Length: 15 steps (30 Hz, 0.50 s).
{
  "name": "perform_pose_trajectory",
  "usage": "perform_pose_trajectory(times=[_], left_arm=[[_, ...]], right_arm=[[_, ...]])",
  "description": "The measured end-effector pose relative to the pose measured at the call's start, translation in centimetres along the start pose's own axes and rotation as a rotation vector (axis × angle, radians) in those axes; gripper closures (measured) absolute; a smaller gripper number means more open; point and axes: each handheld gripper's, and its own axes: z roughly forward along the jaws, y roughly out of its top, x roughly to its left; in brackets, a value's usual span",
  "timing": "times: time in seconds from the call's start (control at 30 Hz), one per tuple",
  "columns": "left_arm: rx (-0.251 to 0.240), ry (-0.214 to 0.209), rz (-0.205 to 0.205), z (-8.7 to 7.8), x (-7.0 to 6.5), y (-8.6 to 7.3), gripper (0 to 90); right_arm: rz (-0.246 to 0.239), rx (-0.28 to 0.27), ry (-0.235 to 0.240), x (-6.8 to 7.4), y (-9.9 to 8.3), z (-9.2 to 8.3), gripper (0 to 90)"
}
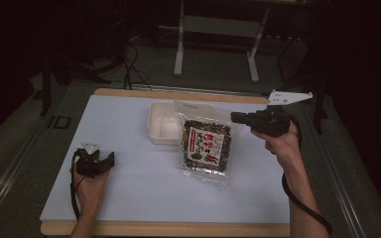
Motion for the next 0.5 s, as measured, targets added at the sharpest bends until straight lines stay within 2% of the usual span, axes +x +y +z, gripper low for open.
perform_pose_trajectory(times=[0.5], left_arm=[[0.001, 0.000, -0.002, 0.01, 0.00, 0.01, 39.6]], right_arm=[[-0.013, -0.010, 0.009, 0.34, 0.97, 0.48, 90.0]])
